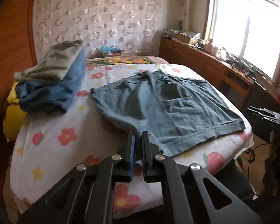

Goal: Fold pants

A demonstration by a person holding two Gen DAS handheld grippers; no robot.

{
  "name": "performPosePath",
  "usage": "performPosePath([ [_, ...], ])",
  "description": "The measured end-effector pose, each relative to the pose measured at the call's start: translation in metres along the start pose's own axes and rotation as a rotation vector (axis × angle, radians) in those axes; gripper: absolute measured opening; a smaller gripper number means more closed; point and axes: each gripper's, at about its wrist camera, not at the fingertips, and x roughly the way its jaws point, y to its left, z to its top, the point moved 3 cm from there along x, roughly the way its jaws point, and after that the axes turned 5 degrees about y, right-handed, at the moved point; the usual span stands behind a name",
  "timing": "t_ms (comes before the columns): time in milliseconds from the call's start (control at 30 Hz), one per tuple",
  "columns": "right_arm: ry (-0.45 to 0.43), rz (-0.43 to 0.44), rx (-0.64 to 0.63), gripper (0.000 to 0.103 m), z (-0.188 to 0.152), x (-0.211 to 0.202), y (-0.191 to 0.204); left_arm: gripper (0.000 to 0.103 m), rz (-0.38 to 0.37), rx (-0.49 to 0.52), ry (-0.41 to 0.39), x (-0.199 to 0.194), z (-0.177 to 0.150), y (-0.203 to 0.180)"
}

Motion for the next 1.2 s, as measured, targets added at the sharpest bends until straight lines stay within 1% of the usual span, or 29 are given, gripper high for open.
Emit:
performPosePath([
  [167,-0.014,0.004,-0.023,0.04,0.005,0.0,0.003,0.003,-0.052,0.057,-0.012,0.008,0.026,-0.031],
  [333,-0.005,-0.003,-0.022,0.04,0.006,0.003,0.002,0.003,-0.098,0.131,-0.015,0.021,0.049,-0.071],
  [533,-0.026,-0.015,-0.022,0.04,0.01,-0.004,-0.004,0.003,-0.139,0.179,-0.014,0.03,0.071,-0.103],
  [633,-0.038,-0.015,-0.016,0.04,0.012,-0.008,-0.009,0.003,-0.154,0.197,-0.009,0.034,0.077,-0.115],
  [900,-0.054,-0.02,-0.004,0.04,0.012,-0.014,-0.02,0.003,-0.207,0.264,0.002,0.043,0.091,-0.162],
  [1033,-0.063,-0.023,0.001,0.04,0.012,-0.018,-0.026,0.003,-0.197,0.276,0.011,0.05,0.094,-0.174],
  [1200,-0.063,-0.029,0.002,0.04,0.011,-0.02,-0.029,0.006,-0.187,0.254,0.026,0.056,0.091,-0.173],
])
